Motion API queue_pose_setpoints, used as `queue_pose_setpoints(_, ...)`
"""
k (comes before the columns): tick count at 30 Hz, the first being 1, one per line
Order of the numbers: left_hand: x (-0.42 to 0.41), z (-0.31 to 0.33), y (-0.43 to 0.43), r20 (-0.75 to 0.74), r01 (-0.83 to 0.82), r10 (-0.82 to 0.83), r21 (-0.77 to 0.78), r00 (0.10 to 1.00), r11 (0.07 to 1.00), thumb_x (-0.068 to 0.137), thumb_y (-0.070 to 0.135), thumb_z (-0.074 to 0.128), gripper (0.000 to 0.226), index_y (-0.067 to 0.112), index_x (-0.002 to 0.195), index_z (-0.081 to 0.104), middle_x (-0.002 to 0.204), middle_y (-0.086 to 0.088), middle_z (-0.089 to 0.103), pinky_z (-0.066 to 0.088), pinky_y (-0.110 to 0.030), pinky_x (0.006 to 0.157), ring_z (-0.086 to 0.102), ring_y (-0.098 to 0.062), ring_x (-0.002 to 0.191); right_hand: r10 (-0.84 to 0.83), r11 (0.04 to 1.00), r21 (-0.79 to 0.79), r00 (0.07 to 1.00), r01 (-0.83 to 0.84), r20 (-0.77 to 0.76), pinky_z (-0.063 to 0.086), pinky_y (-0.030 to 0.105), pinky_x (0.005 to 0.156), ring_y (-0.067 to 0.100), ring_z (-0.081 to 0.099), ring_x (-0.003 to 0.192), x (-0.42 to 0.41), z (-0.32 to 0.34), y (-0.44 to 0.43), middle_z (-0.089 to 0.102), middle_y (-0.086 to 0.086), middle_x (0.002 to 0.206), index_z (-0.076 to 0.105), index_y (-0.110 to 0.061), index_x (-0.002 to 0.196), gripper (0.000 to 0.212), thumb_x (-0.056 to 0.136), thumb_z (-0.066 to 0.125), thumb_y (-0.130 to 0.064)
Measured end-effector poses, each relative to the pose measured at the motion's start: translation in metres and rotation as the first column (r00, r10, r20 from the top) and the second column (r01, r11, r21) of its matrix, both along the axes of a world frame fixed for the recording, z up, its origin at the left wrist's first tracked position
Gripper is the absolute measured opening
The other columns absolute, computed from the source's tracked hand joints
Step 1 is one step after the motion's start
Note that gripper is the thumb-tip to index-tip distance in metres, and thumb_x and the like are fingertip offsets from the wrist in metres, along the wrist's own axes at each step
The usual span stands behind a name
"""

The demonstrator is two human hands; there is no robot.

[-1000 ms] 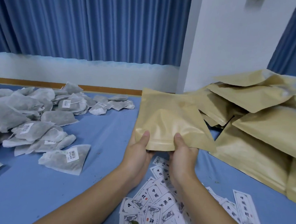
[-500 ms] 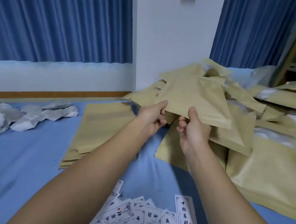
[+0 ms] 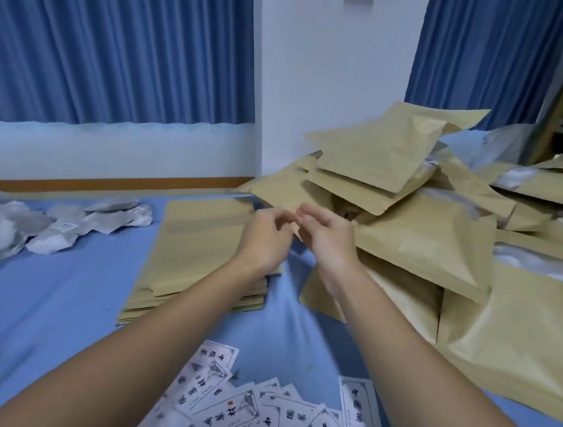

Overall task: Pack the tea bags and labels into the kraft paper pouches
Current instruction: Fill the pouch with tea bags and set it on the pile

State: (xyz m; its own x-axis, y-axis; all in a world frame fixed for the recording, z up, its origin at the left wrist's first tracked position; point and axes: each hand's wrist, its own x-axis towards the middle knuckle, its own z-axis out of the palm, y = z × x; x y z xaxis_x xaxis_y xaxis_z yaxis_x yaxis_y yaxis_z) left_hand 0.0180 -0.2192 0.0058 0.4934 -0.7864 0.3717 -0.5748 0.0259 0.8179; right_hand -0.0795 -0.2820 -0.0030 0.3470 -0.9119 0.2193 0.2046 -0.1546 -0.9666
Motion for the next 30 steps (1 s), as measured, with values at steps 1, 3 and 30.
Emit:
queue_pose_setpoints(1, 0.011, -0.006, 0.011, 0.118, -0.045, 0.036, 0.075, 0.992, 0.996, 0.091, 0.006, 0.052, 0.031, 0.026, 0.102, 0.073, 0.108, 0.002, 0.073, 0.049, -0.028, 0.093, 0.065, -0.017, 0.107, 0.009, 0.994, -0.112, 0.994, -0.021, -0.107, 0.053, 0.028, 0.093, 0.008, 0.069, 0.099, 0.008, -0.007, 0.008, 0.073, -0.011, 0.096, 0.072, -0.025, 0.095, 0.029, 0.097, 0.057, 0.000)
queue_pose_setpoints(3, 0.036, -0.019, 0.033, 0.319, -0.145, 0.055, 0.268, 0.946, 0.953, 0.094, 0.018, 0.050, 0.034, 0.018, 0.124, 0.064, 0.124, -0.006, 0.068, 0.049, -0.037, 0.098, 0.061, -0.026, 0.117, 0.073, 0.962, -0.232, 0.951, -0.147, -0.301, 0.049, 0.025, 0.097, -0.001, 0.065, 0.100, 0.022, -0.021, 0.025, 0.071, -0.021, 0.100, 0.075, -0.021, 0.110, 0.029, 0.098, 0.055, -0.003)
queue_pose_setpoints(30, 0.126, -0.051, 0.159, 0.766, -0.237, -0.259, 0.469, 0.589, 0.851, 0.095, 0.068, 0.040, 0.049, 0.026, 0.106, 0.063, 0.093, 0.002, 0.071, 0.051, -0.038, 0.081, 0.058, -0.028, 0.093, -0.427, 0.506, -0.673, 0.521, -0.540, -0.739, 0.037, 0.037, 0.098, 0.021, 0.064, 0.099, 0.040, -0.060, 0.093, 0.074, -0.009, 0.110, 0.067, -0.036, 0.119, 0.031, 0.096, 0.056, -0.054)
